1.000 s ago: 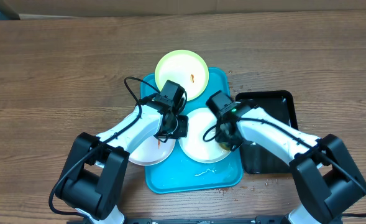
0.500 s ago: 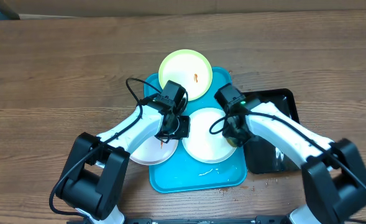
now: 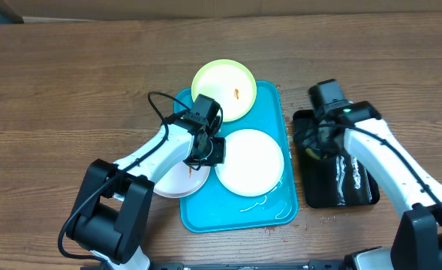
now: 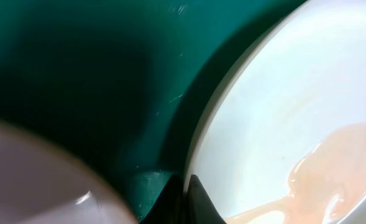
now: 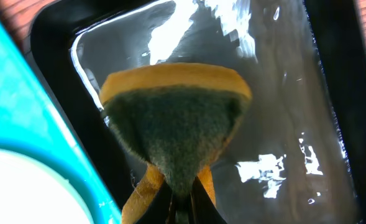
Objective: Clean dirty plates on tray and stack at the side
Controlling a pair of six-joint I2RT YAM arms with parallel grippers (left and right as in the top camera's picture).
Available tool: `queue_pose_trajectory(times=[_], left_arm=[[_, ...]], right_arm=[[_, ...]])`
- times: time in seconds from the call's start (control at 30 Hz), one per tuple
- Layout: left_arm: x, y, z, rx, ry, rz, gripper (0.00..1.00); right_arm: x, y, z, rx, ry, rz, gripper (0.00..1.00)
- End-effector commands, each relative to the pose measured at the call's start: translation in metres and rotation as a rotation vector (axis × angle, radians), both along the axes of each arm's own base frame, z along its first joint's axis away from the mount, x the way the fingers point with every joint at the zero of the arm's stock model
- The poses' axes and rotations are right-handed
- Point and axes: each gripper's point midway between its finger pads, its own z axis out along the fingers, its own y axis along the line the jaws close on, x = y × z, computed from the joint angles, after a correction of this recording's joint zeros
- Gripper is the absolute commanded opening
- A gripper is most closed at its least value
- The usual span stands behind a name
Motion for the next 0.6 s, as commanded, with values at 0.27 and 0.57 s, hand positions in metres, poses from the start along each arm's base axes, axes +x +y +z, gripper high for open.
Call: queue_pose_trajectory(times=[0.27,0.57], left_arm=[[0.028,-0.019,0.045,-0.04,-0.068,-0.102,0.04],[0.049,-0.059,0.115,-0.051,-0.201,-0.184,0.04]], right_arm=[[-0.027,-0.02,-0.032,0.17,0.095,-0.083,0.42],[-0.024,-0.013,-0.02,0.247,0.08,-0.093,0.63]])
